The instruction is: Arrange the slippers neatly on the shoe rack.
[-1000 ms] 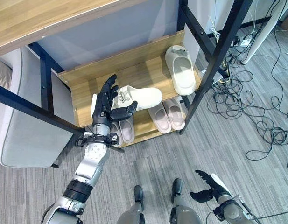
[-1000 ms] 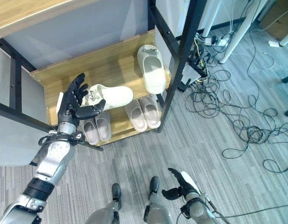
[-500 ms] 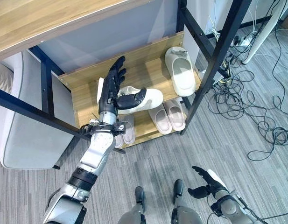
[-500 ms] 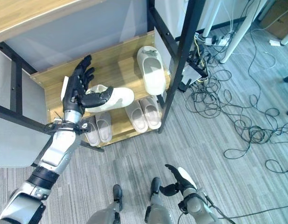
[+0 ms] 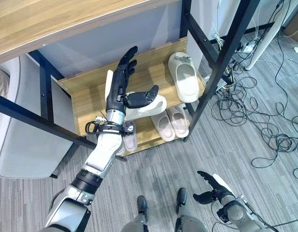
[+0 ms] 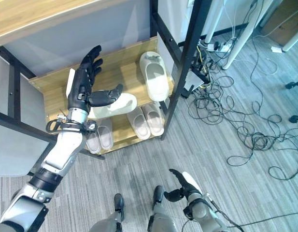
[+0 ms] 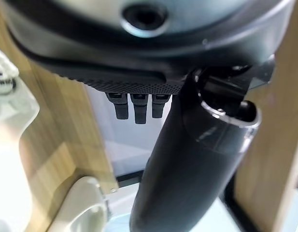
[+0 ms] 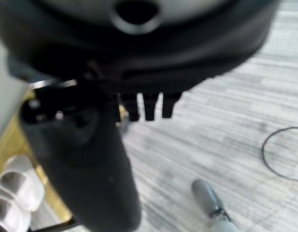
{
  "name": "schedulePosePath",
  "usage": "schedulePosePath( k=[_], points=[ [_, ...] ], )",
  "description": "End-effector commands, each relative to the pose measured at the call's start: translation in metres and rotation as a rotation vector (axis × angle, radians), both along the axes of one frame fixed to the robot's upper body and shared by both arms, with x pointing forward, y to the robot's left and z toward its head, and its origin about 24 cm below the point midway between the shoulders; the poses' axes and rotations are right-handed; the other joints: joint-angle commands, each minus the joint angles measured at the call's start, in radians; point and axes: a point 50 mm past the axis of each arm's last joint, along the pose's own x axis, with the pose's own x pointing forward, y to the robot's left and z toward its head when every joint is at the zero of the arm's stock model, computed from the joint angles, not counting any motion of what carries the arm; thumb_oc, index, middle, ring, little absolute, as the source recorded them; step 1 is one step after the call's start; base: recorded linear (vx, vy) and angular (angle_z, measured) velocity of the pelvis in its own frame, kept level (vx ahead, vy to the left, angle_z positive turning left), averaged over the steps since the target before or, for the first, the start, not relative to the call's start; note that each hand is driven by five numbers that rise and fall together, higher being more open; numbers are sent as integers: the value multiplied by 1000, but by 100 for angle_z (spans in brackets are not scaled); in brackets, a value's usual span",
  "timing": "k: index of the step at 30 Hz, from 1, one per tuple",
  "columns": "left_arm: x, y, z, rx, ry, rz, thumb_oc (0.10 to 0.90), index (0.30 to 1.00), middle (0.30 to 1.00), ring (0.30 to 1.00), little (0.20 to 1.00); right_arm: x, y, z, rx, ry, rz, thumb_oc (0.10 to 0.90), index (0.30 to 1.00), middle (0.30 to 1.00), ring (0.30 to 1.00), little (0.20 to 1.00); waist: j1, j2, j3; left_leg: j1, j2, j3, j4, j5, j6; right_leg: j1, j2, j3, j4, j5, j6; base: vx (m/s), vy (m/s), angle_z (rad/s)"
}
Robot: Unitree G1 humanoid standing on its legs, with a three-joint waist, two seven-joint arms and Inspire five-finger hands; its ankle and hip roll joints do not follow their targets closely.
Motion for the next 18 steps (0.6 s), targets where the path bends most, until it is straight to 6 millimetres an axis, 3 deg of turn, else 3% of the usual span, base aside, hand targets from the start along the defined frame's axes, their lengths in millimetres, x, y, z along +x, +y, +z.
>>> schedulePosePath(
  k=[1, 5, 10, 18],
  points=[
    [-14, 12, 37, 38, -242, 15, 800, 900, 900, 900, 900, 0, 5, 6, 49, -79, -23, 800, 900, 900, 900, 900, 34, -17, -37, -61, -5, -41, -7, 49, -43, 52, -32, -24, 6, -125, 95, 19, -30, 8],
    [-24, 24, 21, 65, -196, 44, 800, 900, 900, 900, 900, -1, 8, 4, 58, -75, -26, 800, 900, 900, 900, 900, 49, -21, -38, -50, -6, -49, -7, 48, -44, 72, -31, -33, 6, -132, 92, 13, -26, 15],
    [-42, 40, -22, 69, -23, 39, 800, 900, 900, 900, 900, -3, 8, 1, 58, -70, -43, 800, 900, 900, 900, 900, 83, -26, -39, -34, -5, -62, -7, 48, -45, 102, -29, -58, 6, -142, 88, 6, -26, 11],
    [-43, 33, -66, 96, 175, 0, 800, 900, 900, 900, 900, -4, 9, -3, 54, -57, -56, 800, 900, 900, 900, 900, 98, -34, -43, -29, -3, -84, -7, 51, -47, 122, -26, -89, 6, -150, 84, -4, -13, 17]
  ],
)
